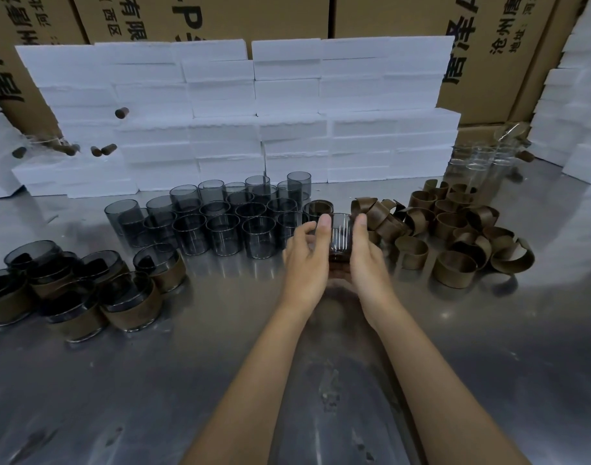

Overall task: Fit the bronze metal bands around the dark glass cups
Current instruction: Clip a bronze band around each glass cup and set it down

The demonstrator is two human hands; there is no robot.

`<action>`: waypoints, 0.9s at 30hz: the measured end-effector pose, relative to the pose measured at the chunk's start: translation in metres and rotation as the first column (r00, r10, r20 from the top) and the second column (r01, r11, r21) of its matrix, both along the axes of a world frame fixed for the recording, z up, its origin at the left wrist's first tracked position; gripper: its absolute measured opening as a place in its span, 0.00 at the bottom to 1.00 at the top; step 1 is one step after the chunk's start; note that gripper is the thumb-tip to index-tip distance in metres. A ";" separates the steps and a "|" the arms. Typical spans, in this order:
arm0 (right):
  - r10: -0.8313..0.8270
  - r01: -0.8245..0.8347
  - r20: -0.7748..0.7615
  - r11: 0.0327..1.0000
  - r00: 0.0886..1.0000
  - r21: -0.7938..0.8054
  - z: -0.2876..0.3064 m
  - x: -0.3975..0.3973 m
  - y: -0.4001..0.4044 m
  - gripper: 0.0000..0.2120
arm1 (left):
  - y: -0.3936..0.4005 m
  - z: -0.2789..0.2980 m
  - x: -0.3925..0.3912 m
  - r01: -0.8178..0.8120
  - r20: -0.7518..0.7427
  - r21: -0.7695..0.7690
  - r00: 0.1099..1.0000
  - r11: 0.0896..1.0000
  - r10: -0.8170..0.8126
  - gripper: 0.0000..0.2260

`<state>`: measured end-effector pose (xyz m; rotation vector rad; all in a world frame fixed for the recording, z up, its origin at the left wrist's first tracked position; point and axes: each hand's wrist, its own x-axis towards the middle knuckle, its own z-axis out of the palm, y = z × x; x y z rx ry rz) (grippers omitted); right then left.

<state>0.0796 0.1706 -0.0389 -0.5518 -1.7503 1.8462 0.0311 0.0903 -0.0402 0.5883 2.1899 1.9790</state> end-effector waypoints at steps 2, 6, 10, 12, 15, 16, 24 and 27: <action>-0.021 0.019 -0.049 0.999 0.999 -0.026 -0.002 -0.001 0.003 0.23 | 0.000 -0.003 -0.003 -0.060 -0.033 0.017 0.998 0.998 0.061 0.13; -0.042 0.043 -0.080 0.999 0.996 0.013 -0.005 -0.002 0.006 0.20 | -0.003 -0.006 -0.007 -0.179 -0.176 0.094 0.965 0.979 0.193 0.10; -0.061 0.065 -0.113 0.997 0.992 0.035 -0.006 -0.002 0.005 0.17 | -0.005 -0.003 -0.005 -0.212 -0.201 0.162 0.949 0.964 0.242 0.07; -0.042 0.045 -0.116 0.999 0.992 0.023 -0.004 -0.001 0.004 0.15 | -0.006 0.000 -0.005 -0.205 -0.109 0.182 0.968 0.962 0.227 0.09; 0.030 -0.029 -0.045 0.999 0.999 0.040 -0.004 -0.002 -0.001 0.19 | -0.009 0.004 -0.001 -0.082 0.026 0.163 0.997 0.983 0.078 0.19; 0.086 -0.086 -0.018 0.996 0.996 0.029 -0.005 -0.002 -0.003 0.21 | -0.009 0.003 0.001 -0.026 0.051 0.147 0.999 0.989 0.019 0.21; 0.087 -0.092 0.047 0.987 0.995 0.128 0.005 0.003 -0.013 0.17 | -0.003 0.001 0.004 0.001 -0.063 -0.009 0.998 1.000 -0.001 0.35; 0.022 -0.029 0.038 0.984 0.999 0.174 0.001 0.000 -0.010 0.16 | -0.003 0.000 0.003 -0.027 -0.122 -0.036 0.992 0.999 0.023 0.32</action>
